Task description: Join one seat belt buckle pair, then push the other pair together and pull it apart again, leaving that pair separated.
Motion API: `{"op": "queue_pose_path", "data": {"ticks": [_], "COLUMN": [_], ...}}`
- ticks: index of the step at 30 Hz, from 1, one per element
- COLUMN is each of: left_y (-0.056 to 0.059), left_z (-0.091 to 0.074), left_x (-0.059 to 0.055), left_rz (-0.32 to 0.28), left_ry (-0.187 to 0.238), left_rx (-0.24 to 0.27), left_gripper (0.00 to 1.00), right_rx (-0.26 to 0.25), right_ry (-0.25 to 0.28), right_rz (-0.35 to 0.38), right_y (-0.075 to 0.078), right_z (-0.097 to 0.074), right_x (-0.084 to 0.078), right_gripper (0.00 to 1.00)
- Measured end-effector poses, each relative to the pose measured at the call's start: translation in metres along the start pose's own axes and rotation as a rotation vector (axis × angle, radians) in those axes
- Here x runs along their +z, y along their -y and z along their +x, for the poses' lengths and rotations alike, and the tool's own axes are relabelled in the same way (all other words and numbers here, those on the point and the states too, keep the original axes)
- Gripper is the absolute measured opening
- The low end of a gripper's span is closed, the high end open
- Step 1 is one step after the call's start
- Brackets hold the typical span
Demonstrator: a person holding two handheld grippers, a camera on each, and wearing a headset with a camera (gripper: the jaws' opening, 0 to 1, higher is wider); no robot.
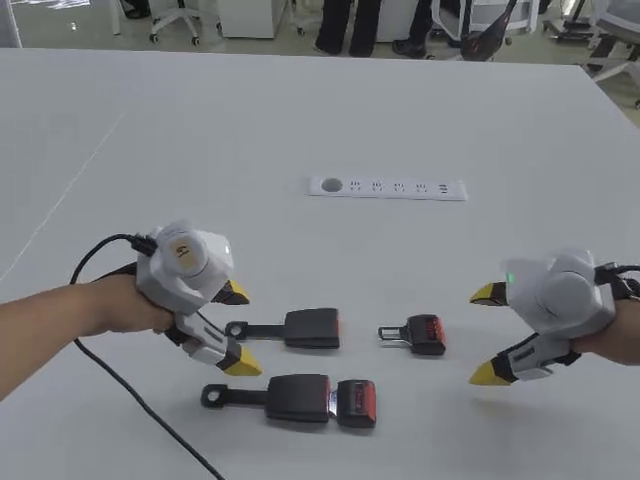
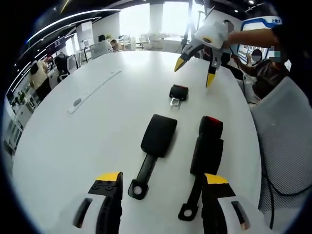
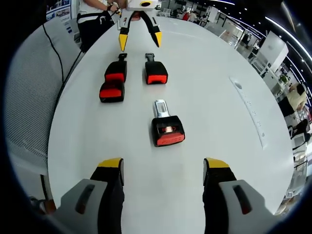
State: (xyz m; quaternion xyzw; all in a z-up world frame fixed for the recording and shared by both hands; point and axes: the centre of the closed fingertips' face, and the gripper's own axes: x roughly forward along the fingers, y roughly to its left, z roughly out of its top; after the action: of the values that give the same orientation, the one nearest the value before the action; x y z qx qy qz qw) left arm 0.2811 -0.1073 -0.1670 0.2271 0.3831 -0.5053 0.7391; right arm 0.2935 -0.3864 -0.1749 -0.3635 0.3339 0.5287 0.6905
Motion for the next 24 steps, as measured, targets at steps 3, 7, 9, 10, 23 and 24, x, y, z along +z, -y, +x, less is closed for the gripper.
{"op": "queue_pose_path", "data": {"ticks": [3,7,9,10,23,24], "left_y": [0.007,0.016,0.016,0.017,0.042,0.043], "left_z": [-0.009,-0.017,-0.02,-0.021,-0.035,-0.037], "left_x": [-0.006,-0.011,-0.018,-0.02,-0.031,-0.03], "left_rz": [-0.026,-0.054,-0.067,-0.071,-0.167,-0.174], "left_ry": [0.03,0.052,0.06,0.066,0.195,0.212], "left_rx": [0.008,0.031,0.041,0.045,0.148,0.166], "left_gripper": [0.69,0.74,0.76,0.76,0.83,0.83], "right_rx": [-0.015,-0.042,-0.048,-0.052,-0.118,-0.134], "right_ry": [0.014,0.051,0.068,0.075,0.214,0.226], "right_rz": [0.027,0.093,0.115,0.124,0.246,0.248], "right_y": [-0.001,-0.008,-0.012,-0.015,-0.053,-0.057], "right_z": [-0.005,-0.016,-0.018,-0.02,-0.027,-0.031], "right_x": [-0.006,-0.006,-0.01,-0.009,-0.005,-0.001], "right_gripper": [0.67,0.73,0.75,0.76,0.84,0.85]}}
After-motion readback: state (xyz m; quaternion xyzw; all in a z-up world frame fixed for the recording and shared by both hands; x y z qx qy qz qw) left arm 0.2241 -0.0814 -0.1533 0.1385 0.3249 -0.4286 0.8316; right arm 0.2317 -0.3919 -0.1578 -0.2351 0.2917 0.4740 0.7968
